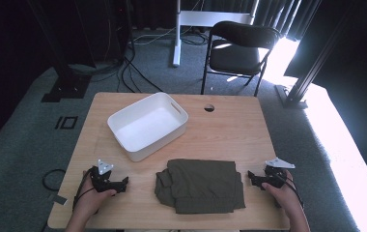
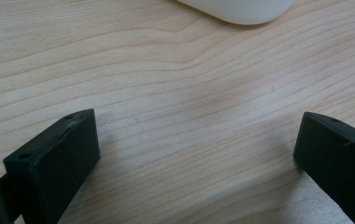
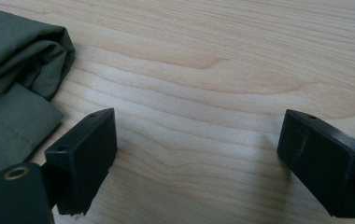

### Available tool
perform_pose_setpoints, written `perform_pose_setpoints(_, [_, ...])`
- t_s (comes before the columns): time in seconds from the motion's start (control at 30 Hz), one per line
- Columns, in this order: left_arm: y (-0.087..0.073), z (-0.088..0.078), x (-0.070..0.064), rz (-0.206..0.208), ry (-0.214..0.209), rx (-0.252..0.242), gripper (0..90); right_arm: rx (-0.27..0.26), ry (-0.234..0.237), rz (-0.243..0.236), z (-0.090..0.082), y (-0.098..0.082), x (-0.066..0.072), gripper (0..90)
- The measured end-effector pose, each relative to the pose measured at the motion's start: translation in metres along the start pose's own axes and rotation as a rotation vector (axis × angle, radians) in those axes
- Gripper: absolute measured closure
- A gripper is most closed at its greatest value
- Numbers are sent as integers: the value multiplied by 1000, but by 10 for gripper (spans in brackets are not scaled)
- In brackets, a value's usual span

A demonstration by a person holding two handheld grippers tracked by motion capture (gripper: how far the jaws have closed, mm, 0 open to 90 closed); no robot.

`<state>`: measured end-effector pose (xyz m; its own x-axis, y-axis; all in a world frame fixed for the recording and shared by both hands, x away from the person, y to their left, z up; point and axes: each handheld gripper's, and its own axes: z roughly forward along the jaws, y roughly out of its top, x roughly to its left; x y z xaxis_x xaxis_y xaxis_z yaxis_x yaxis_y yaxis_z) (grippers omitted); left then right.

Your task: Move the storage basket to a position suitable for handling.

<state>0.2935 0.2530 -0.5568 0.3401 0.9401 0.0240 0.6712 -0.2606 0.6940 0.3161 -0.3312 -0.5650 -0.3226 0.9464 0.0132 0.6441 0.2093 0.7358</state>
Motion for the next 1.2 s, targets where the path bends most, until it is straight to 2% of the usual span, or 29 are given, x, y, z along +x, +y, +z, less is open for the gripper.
perform_pose_setpoints(0.2, [-1, -1, 0, 11, -9, 0, 16, 0, -6, 6, 1, 1, 1, 118])
perform_pose_setpoints(0.27, [-1, -1, 0, 28, -28, -1, 16, -1, -7, 6, 2, 2, 1, 118])
perform_pose_setpoints(0.5, [1, -1, 2, 14, -43, 4, 17, -11, -16, 15, 7, 8, 3, 120])
perform_pose_setpoints(0.63, [2, -1, 3, 5, -45, 1, 17, -21, -10, -20, 10, 21, 6, 121])
perform_pose_setpoints(0.9, [6, 2, 4, -9, -46, -10, 18, -54, 20, -21, 16, 42, 11, 121])
perform_pose_setpoints(1.2, [16, -1, 5, -5, -43, -29, 18, -86, 53, -32, 29, 67, 25, 121])
